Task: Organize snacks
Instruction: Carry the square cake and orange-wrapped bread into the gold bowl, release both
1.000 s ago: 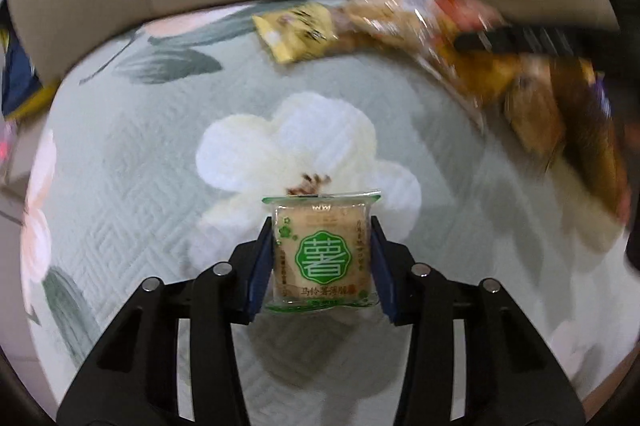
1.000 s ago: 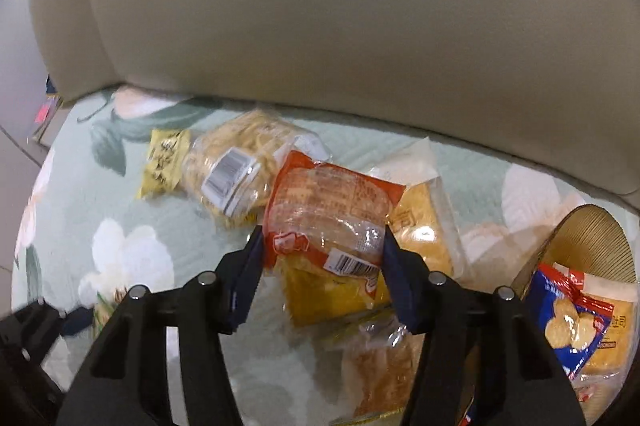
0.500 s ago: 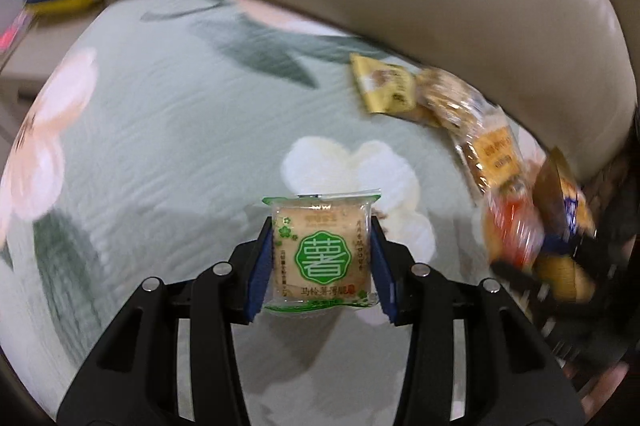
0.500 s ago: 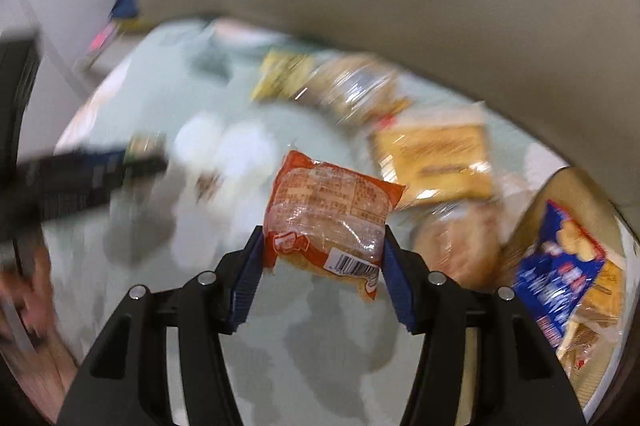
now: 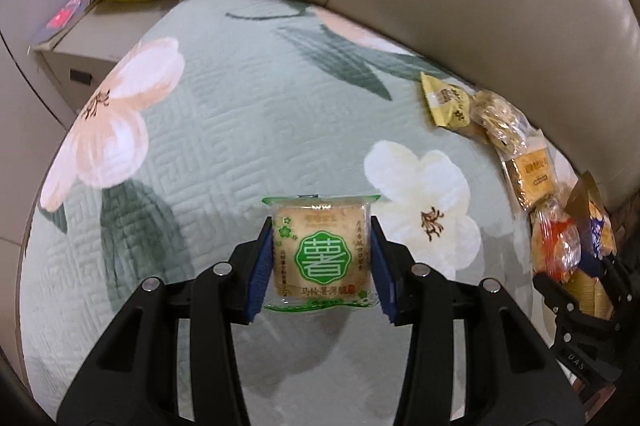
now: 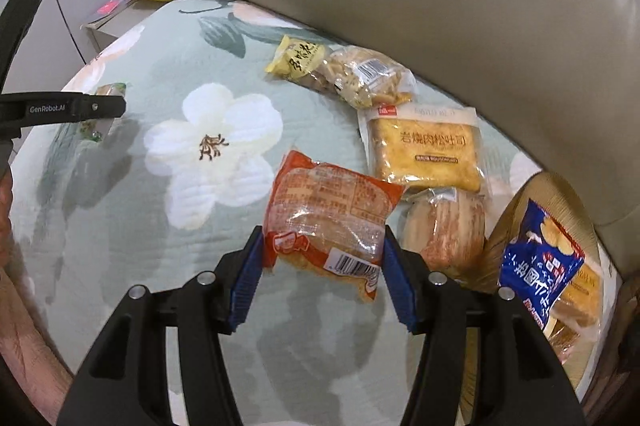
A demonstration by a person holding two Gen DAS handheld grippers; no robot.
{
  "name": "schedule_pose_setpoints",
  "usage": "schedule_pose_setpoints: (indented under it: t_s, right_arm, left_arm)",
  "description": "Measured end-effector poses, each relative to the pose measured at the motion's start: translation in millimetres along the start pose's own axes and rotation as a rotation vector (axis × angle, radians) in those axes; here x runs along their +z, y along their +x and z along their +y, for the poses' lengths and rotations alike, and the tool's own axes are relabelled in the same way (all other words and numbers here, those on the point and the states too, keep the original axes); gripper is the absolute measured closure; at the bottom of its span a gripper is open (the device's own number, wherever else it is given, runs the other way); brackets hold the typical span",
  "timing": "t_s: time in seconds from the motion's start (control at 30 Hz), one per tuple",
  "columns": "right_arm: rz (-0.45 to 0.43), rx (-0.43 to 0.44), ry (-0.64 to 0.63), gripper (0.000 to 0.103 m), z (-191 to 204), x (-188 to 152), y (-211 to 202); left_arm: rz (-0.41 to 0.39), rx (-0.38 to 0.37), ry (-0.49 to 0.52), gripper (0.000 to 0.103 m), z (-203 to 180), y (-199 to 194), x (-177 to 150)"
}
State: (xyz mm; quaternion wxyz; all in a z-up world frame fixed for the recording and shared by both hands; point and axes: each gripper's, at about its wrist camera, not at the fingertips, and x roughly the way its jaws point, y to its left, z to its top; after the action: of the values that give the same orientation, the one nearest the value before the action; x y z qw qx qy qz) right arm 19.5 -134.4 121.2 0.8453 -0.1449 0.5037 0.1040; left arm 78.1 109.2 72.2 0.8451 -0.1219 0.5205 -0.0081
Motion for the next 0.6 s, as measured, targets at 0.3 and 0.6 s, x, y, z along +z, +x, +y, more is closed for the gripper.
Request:
schedule_pose_setpoints:
  t_s: [0.3, 0.6]
  right_arm:
    - [-0.164, 0.027, 0.051, 0.048, -7, 15, -36]
    - [-0.329, 0.115, 0.356, 0.048, -74, 11, -77]
  left_arm:
    - [-0.069, 0.010, 0.102, 0.059, -18, -11, -15]
    - [-0.103, 0.003, 0.195, 0.059, -35, -9, -22]
